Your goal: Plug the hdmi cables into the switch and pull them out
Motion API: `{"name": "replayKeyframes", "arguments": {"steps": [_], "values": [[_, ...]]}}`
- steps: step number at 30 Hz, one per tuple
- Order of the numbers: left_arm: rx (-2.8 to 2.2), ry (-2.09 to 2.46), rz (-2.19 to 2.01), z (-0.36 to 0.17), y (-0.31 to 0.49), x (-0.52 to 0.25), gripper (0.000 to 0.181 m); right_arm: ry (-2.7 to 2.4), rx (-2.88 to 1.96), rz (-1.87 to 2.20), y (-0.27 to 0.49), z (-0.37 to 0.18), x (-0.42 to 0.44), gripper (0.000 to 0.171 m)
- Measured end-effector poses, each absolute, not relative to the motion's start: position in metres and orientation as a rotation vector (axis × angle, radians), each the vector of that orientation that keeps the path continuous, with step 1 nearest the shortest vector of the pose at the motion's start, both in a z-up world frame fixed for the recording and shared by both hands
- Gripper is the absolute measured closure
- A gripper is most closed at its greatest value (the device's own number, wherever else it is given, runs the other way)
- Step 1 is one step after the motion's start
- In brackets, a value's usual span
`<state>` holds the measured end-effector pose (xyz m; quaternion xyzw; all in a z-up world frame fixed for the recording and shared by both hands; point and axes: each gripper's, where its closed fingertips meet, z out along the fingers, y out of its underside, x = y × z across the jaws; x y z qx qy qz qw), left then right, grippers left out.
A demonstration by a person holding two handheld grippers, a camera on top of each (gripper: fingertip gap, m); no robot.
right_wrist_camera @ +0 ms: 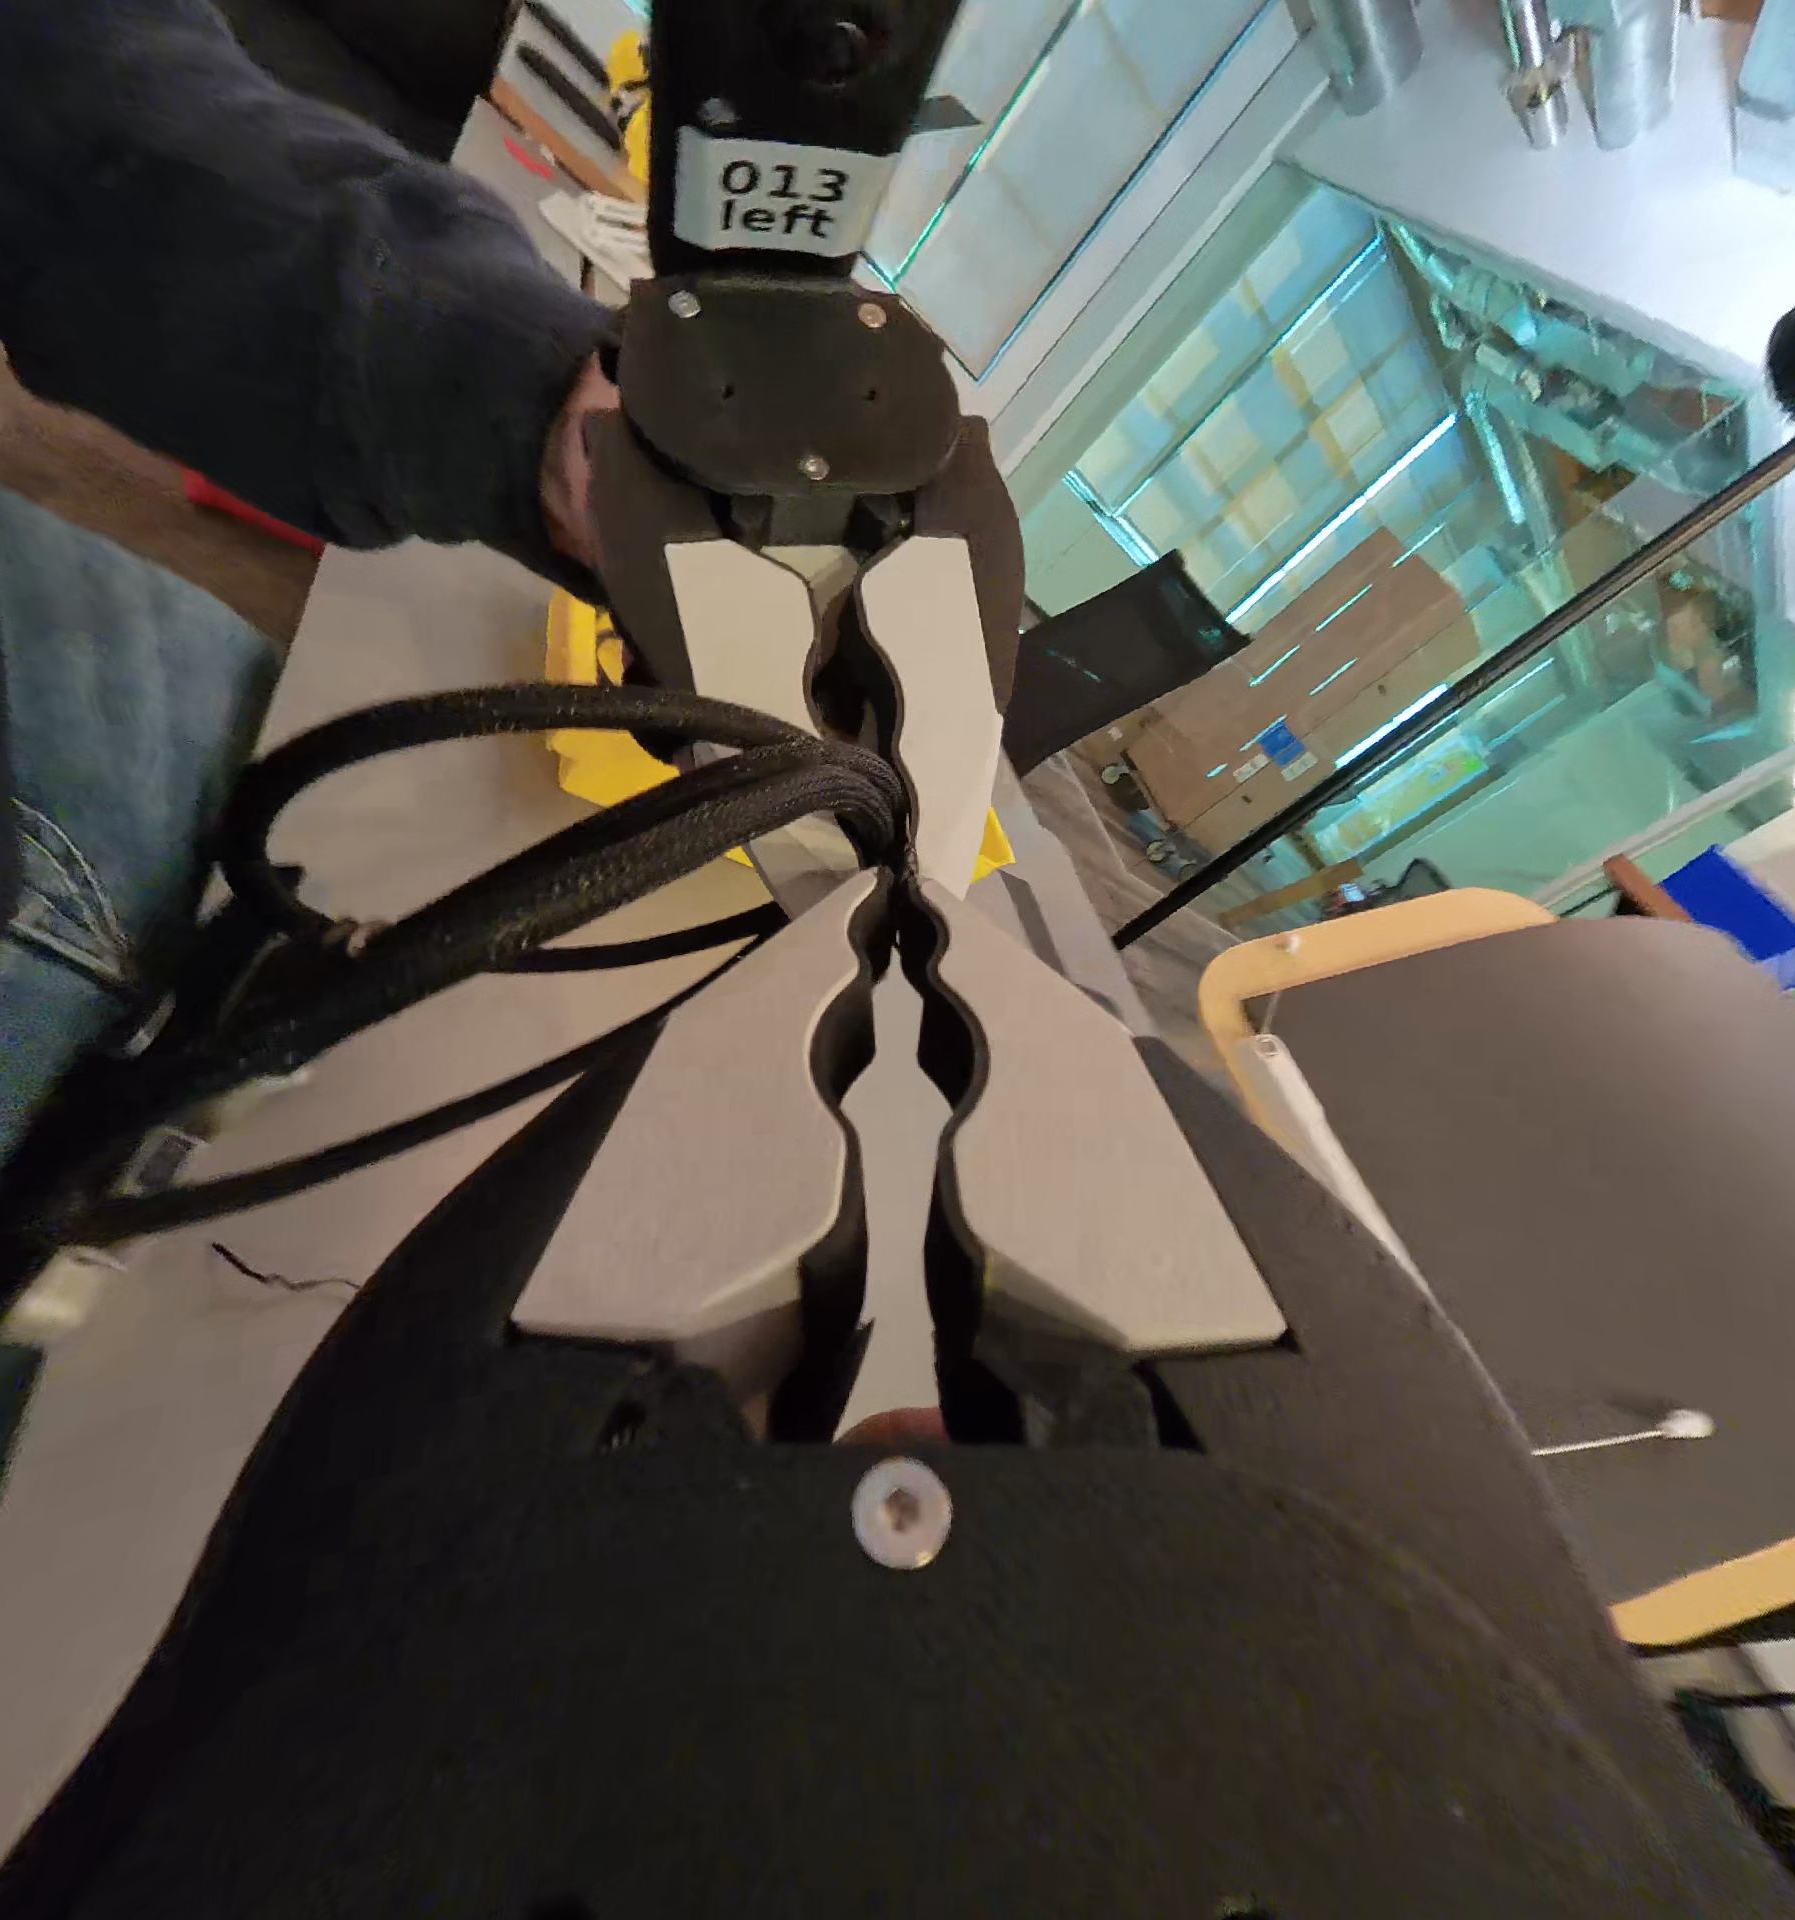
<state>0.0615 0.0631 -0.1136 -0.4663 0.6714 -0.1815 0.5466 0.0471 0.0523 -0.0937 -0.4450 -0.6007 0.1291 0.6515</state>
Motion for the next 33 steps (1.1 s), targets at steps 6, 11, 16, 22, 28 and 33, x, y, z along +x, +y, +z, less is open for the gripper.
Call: {"name": "replayKeyframes", "arguments": {"steps": [6, 11, 16, 22, 28, 33], "values": [[-1.012, 1.566, -0.14, -0.105, 0.074, 0.06, 0.174, -1.205, -1.187, 0.608, 0.056, -0.088, 0.048, 0.171], [-0.94, 1.517, 0.078, -0.098, 0.085, 0.059, 0.174, -1.019, -1.325, 0.982, 0.061, -0.084, 0.048, 0.171], [-0.855, 1.467, 0.291, -0.092, 0.095, 0.056, 0.175, -0.797, -1.392, 1.37, 0.064, -0.08, 0.048, 0.171], [-0.81, 1.437, 0.399, -0.093, 0.103, 0.053, 0.175, -0.656, -1.364, 1.526, 0.069, -0.082, 0.045, 0.171], [-0.827, 1.451, 0.349, -0.093, 0.101, 0.052, 0.174, -0.833, -1.235, 1.11, 0.067, -0.07, 0.051, 0.163], [-0.834, 1.458, 0.343, -0.096, 0.101, 0.053, 0.174, -1.044, -1.195, 0.658, 0.07, -0.076, 0.052, 0.164]]}}
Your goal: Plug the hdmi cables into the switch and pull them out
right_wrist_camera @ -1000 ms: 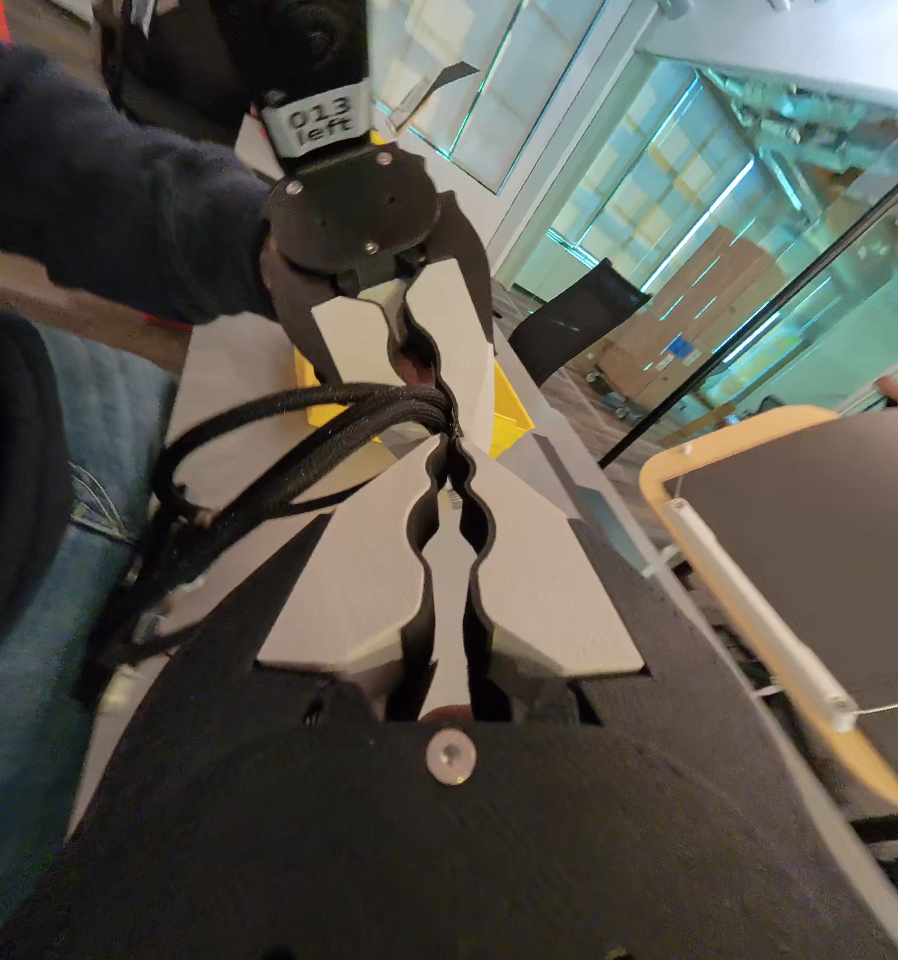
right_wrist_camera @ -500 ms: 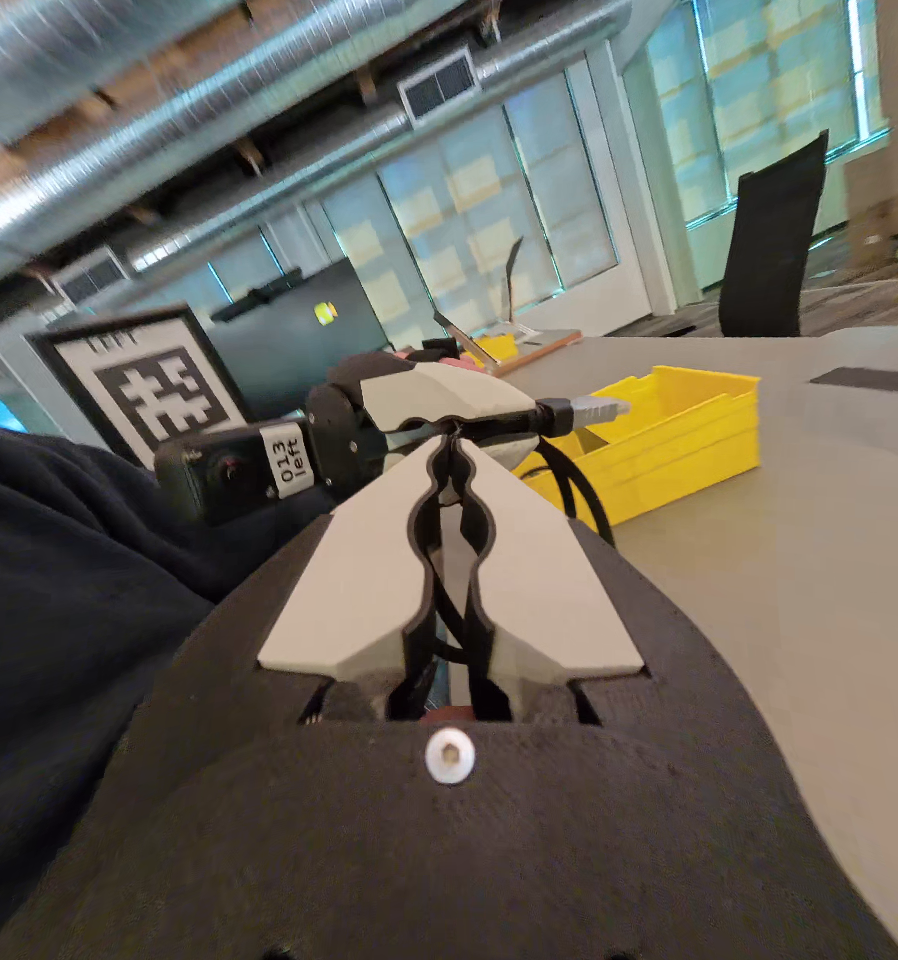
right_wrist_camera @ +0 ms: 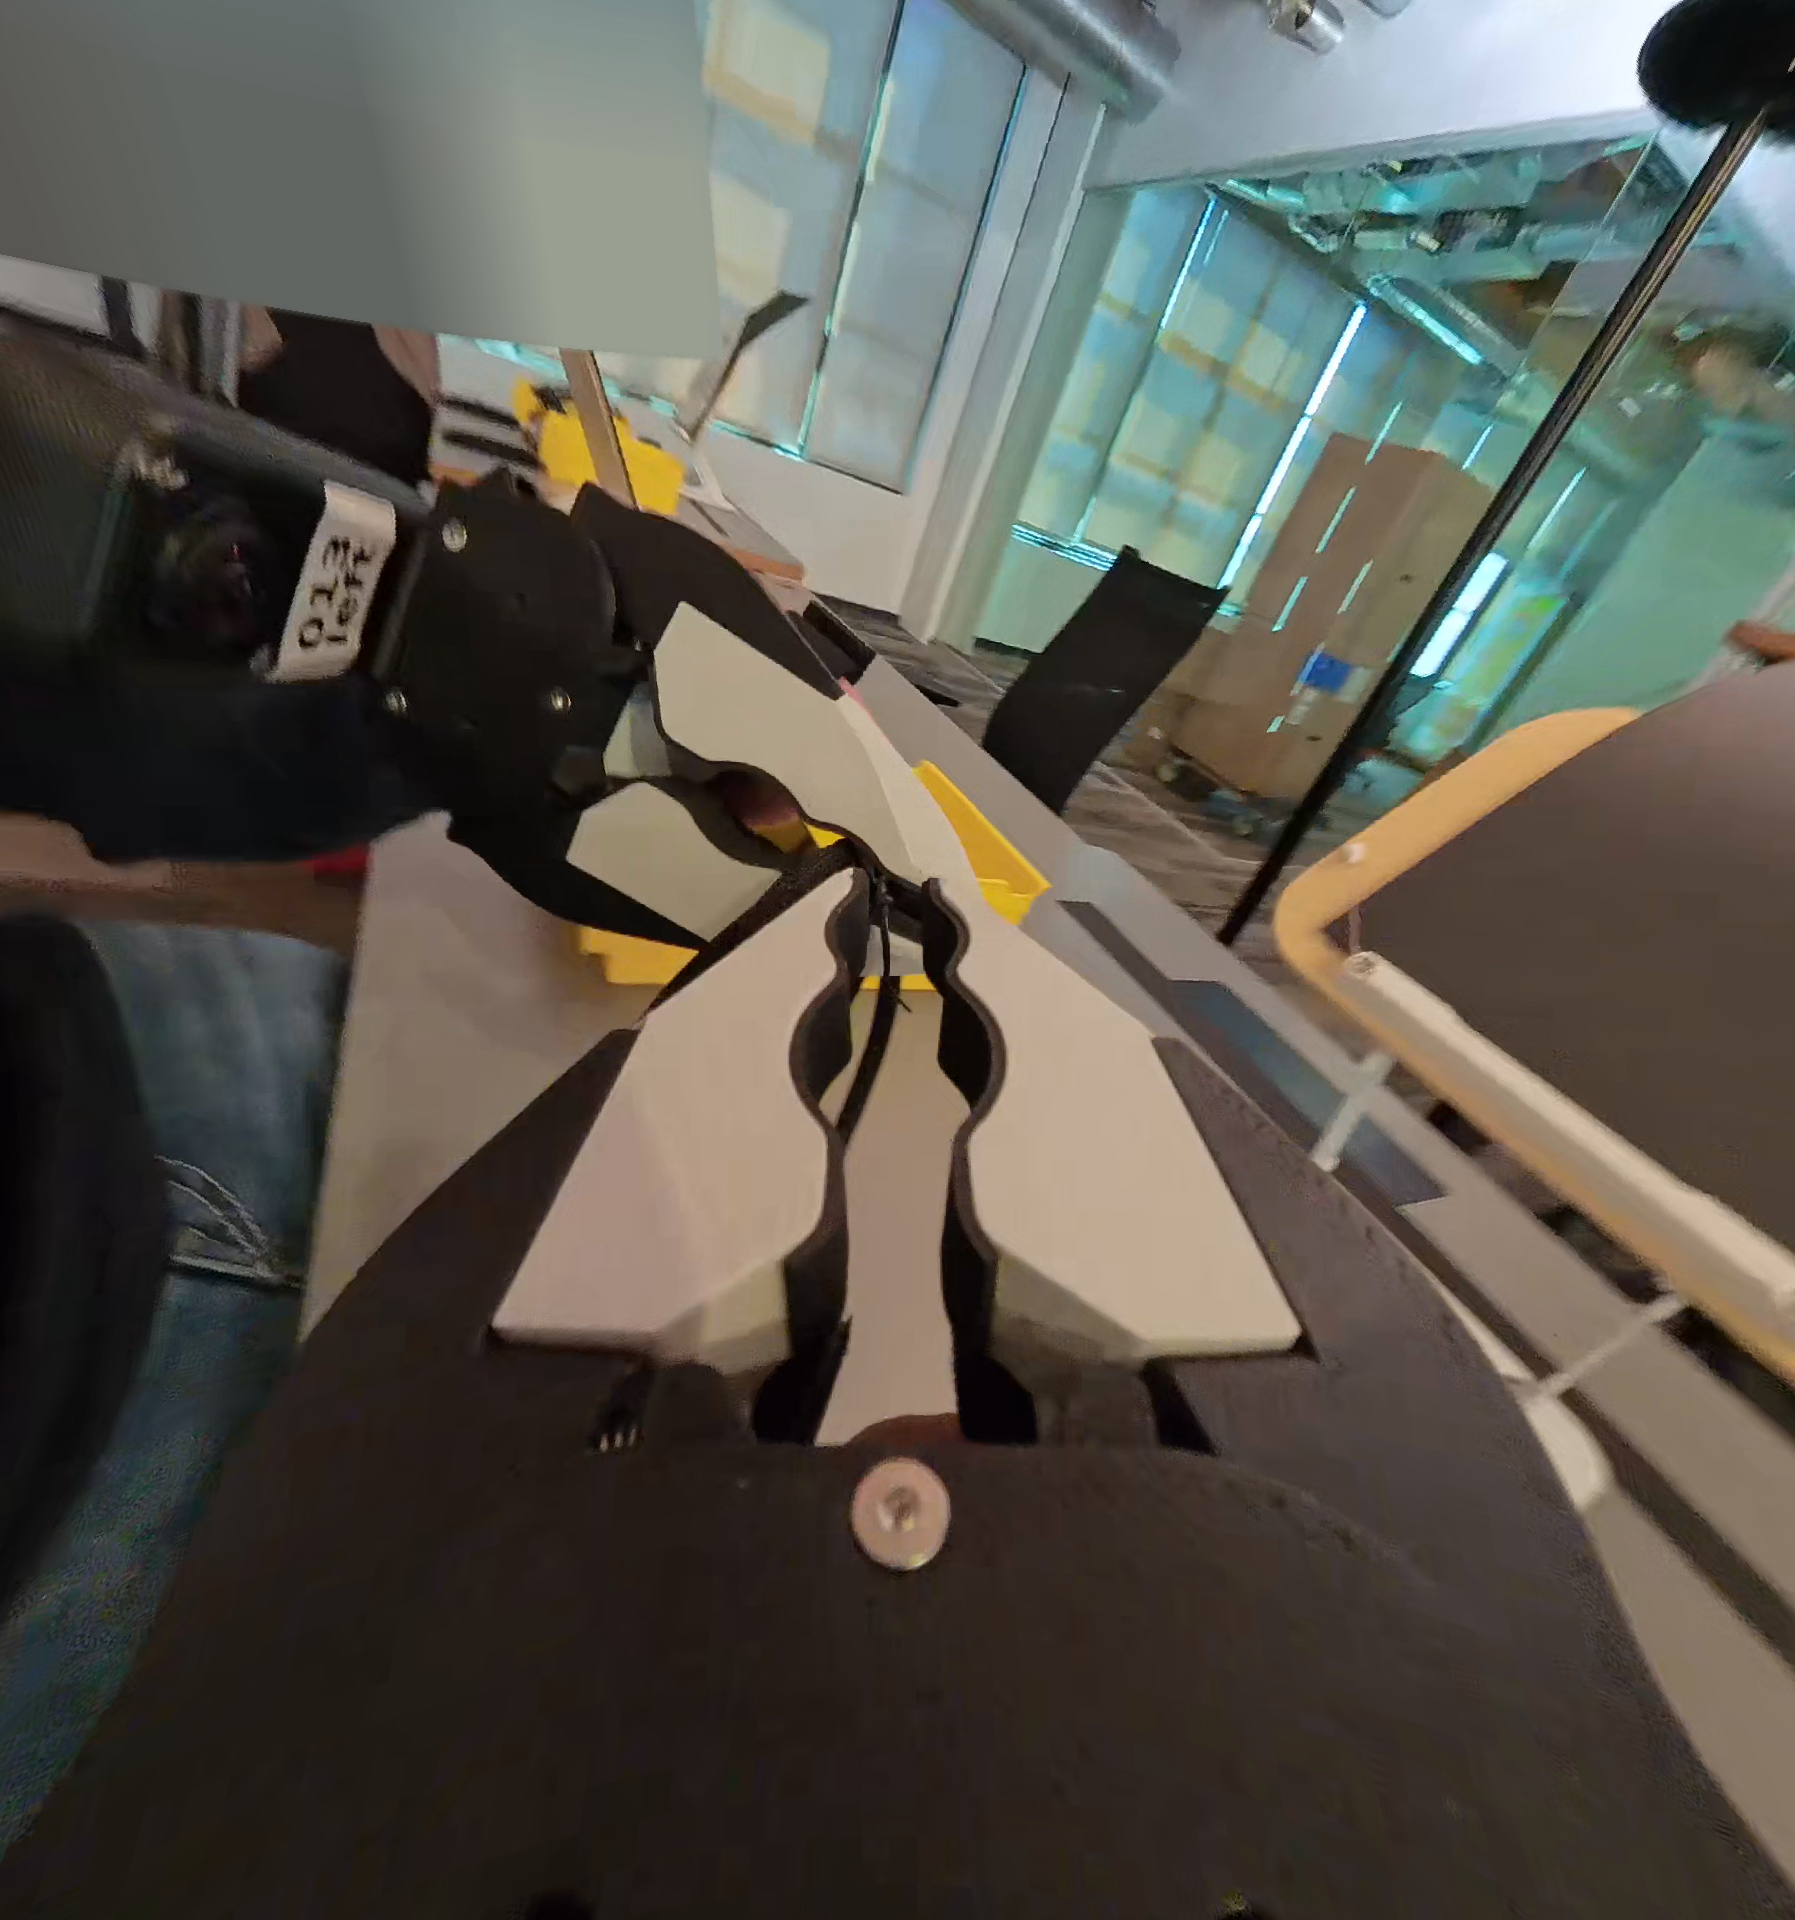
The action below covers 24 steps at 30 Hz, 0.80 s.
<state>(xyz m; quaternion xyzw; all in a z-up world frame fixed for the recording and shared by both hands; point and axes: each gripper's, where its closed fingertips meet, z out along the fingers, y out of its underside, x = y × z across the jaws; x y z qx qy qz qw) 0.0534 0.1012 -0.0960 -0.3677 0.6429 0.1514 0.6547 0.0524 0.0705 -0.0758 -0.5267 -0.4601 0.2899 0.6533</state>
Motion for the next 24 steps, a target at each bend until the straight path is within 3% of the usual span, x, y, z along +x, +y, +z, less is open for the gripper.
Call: {"name": "replayKeyframes", "arguments": {"steps": [20, 24], "values": [[-0.822, 1.463, 0.341, -0.096, 0.097, 0.056, 0.174, -1.168, -1.115, 0.306, 0.071, -0.076, 0.052, 0.171], [-0.847, 1.478, 0.291, -0.095, 0.094, 0.055, 0.174, -1.244, -1.072, 0.244, 0.067, -0.079, 0.06, 0.159]]}}
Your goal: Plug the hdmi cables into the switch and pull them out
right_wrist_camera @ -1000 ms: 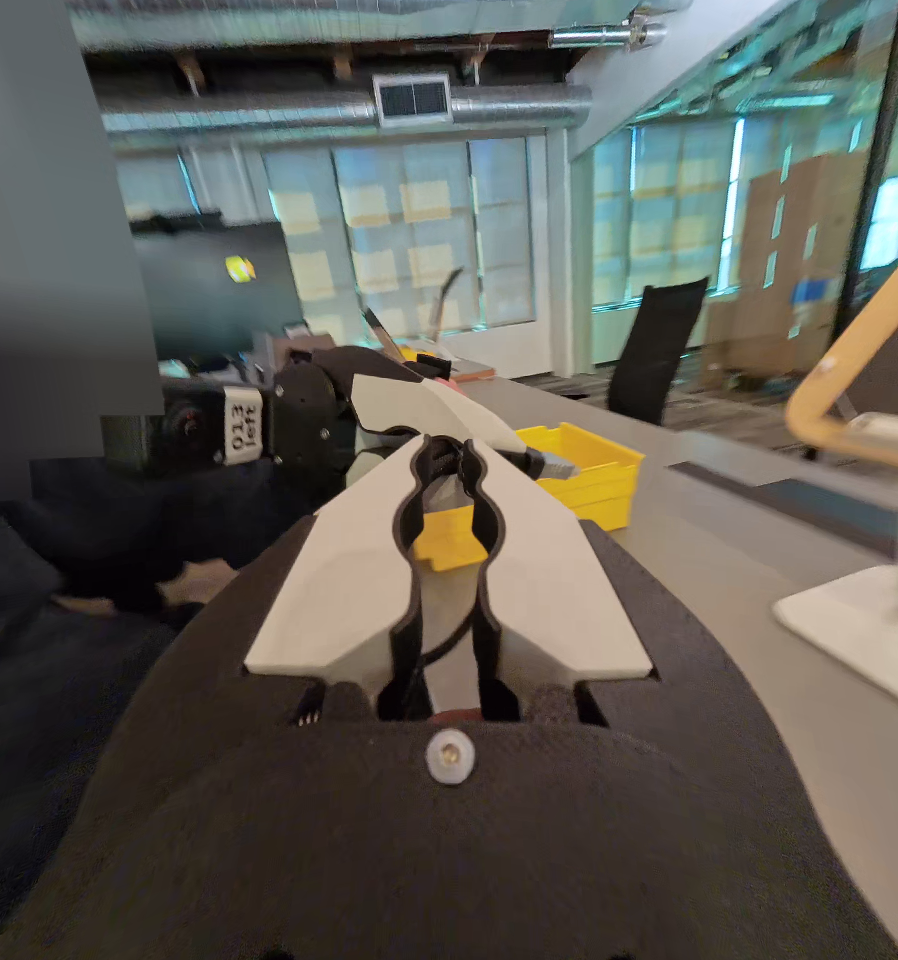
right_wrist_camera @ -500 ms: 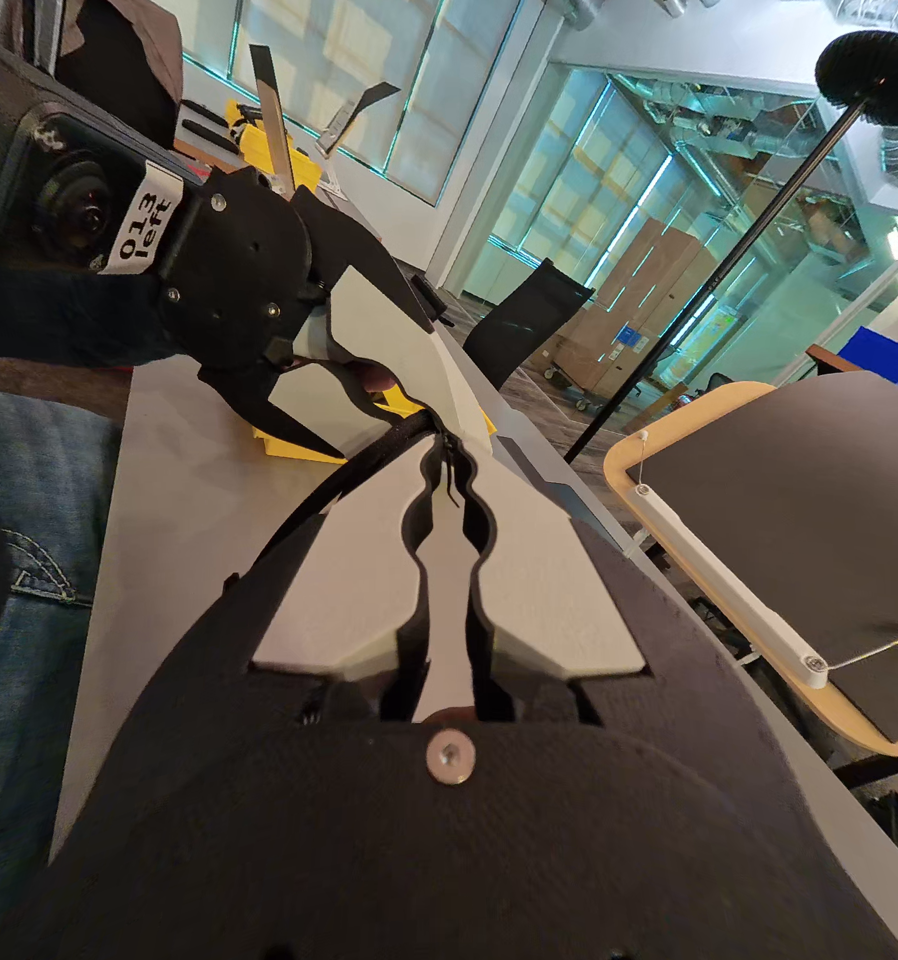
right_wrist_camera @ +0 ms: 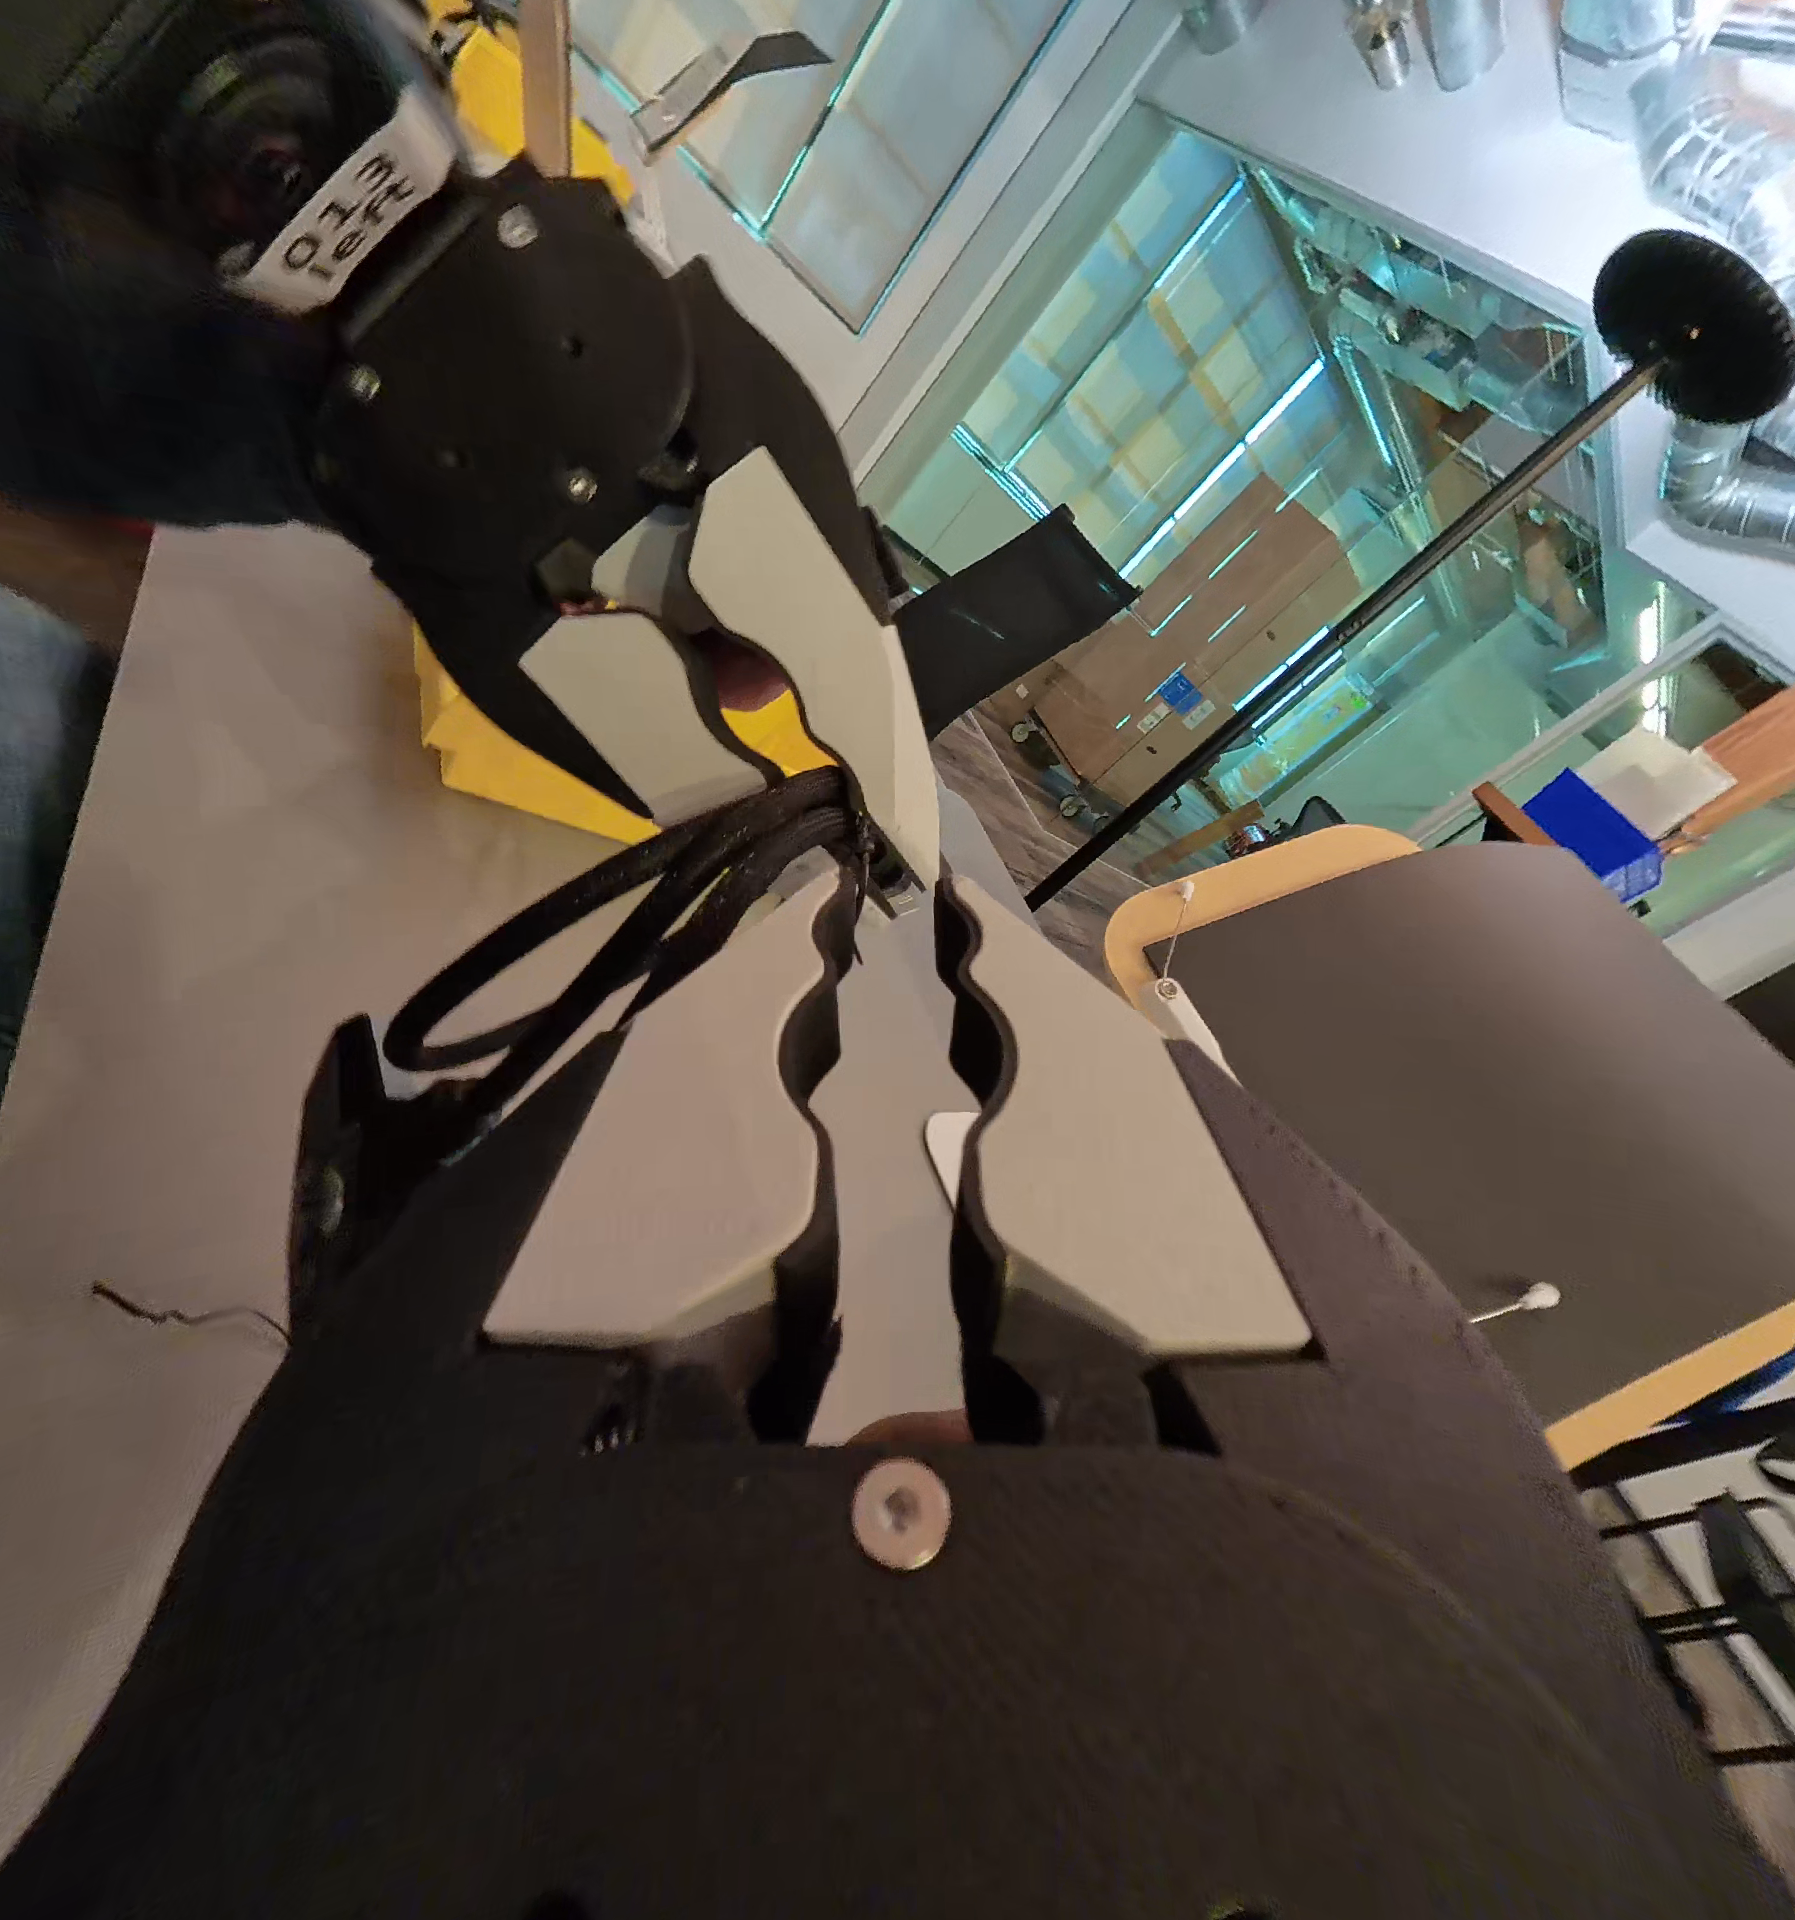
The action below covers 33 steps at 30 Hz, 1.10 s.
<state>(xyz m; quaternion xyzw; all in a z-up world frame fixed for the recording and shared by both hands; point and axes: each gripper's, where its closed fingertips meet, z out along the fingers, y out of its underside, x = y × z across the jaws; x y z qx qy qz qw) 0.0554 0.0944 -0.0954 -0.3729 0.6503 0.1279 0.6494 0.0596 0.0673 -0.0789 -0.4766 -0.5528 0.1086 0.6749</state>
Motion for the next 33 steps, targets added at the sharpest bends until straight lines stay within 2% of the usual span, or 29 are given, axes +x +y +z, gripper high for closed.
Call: {"name": "replayKeyframes", "arguments": {"steps": [18, 27, 33], "values": [[-0.92, 1.538, 0.134, -0.105, 0.086, 0.06, 0.175, -1.429, -0.783, -0.21, 0.067, -0.093, 0.05, 0.166], [-0.932, 1.559, 0.128, -0.109, 0.085, 0.061, 0.174, -1.464, -0.739, -0.211, 0.061, -0.095, 0.05, 0.164], [-0.932, 1.561, 0.103, -0.107, 0.082, 0.062, 0.174, -1.433, -0.758, -0.034, 0.056, -0.092, 0.05, 0.164]]}}
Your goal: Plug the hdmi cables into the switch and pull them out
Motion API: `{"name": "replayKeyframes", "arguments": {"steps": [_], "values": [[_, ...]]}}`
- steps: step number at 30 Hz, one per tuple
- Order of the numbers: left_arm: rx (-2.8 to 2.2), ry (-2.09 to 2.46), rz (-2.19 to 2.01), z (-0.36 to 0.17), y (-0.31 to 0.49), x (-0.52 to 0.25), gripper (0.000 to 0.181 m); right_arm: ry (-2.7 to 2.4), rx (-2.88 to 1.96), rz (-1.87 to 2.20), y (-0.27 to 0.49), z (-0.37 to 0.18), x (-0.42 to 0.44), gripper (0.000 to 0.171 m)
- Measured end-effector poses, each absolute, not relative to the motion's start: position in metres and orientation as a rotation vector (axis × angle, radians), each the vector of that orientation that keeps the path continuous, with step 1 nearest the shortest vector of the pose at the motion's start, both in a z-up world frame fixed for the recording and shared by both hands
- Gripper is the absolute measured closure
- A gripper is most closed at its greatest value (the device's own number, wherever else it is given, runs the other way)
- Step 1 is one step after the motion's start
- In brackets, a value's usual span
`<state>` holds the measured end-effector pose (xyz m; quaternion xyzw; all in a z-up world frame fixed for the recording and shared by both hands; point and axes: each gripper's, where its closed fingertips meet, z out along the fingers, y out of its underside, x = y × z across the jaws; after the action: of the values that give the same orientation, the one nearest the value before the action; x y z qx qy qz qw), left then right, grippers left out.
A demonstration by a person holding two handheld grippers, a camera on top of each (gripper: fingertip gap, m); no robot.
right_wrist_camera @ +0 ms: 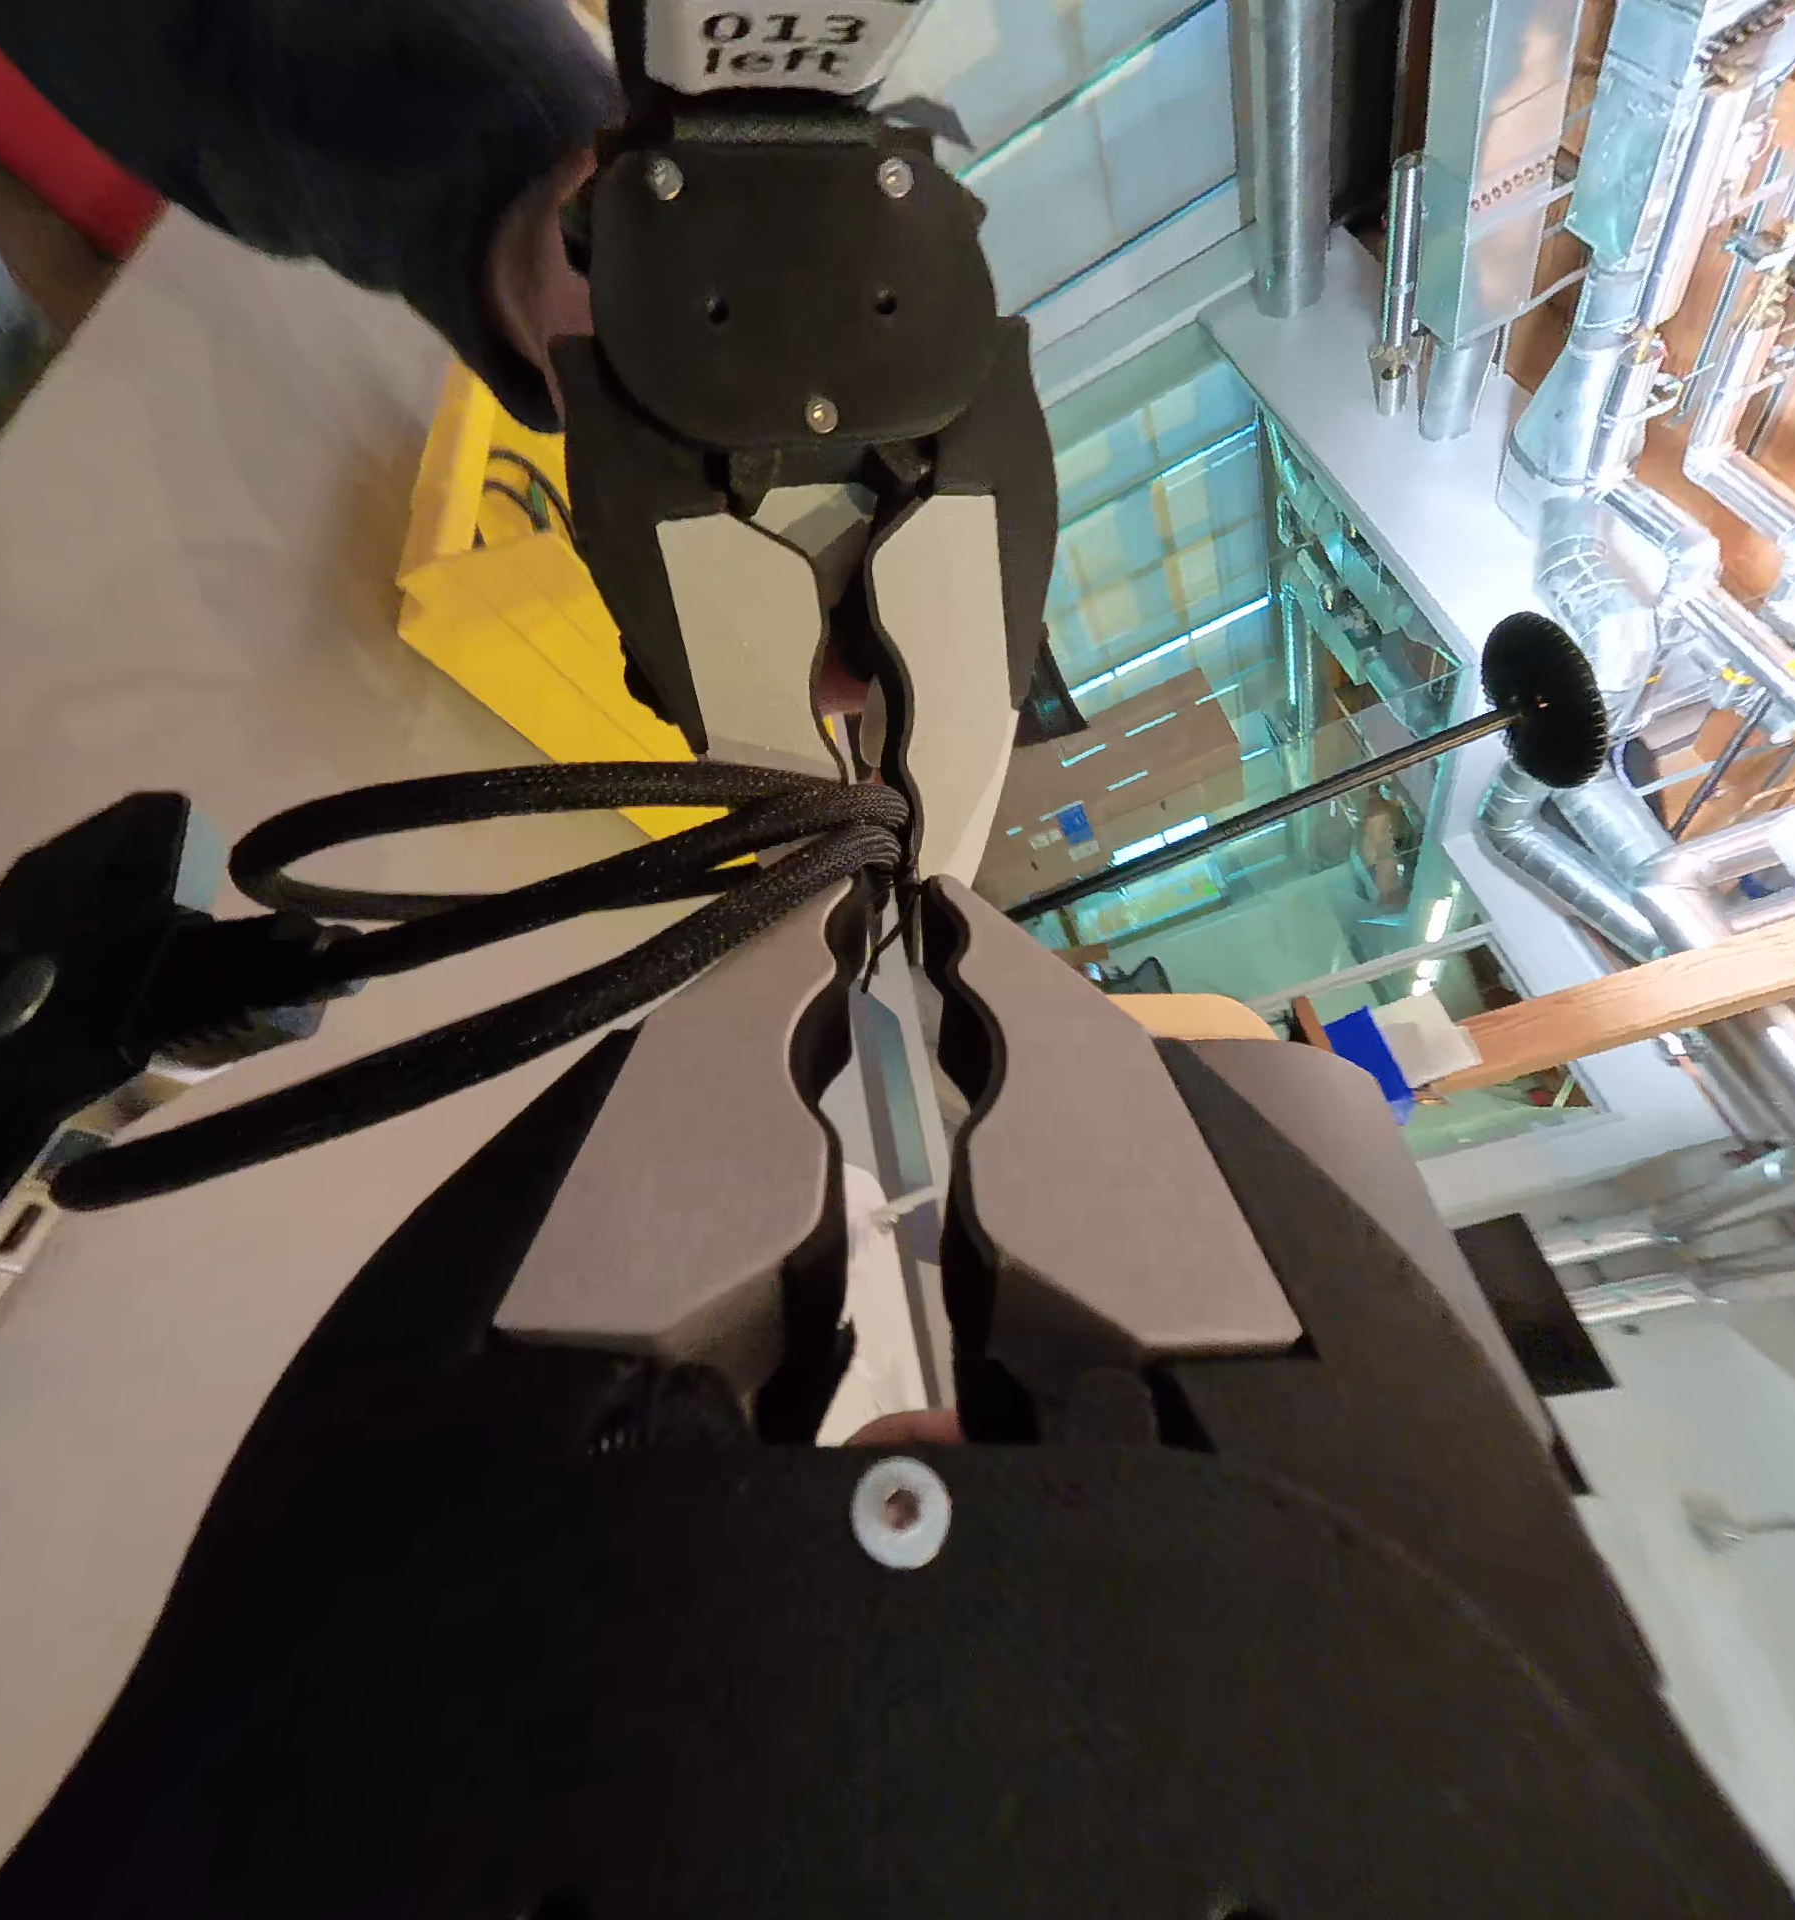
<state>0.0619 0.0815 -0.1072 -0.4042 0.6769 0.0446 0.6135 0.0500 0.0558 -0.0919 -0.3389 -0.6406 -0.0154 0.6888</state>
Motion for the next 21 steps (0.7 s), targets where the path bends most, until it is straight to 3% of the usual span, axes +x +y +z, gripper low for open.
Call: {"name": "replayKeyframes", "arguments": {"steps": [9, 21], "values": [[-0.921, 1.555, 0.114, -0.106, 0.082, 0.062, 0.175, -1.319, -0.854, 0.281, 0.055, -0.086, 0.054, 0.171], [-0.906, 1.593, 0.15, -0.116, 0.08, 0.066, 0.174, -1.265, -0.929, 0.382, 0.057, -0.081, 0.056, 0.171]]}}
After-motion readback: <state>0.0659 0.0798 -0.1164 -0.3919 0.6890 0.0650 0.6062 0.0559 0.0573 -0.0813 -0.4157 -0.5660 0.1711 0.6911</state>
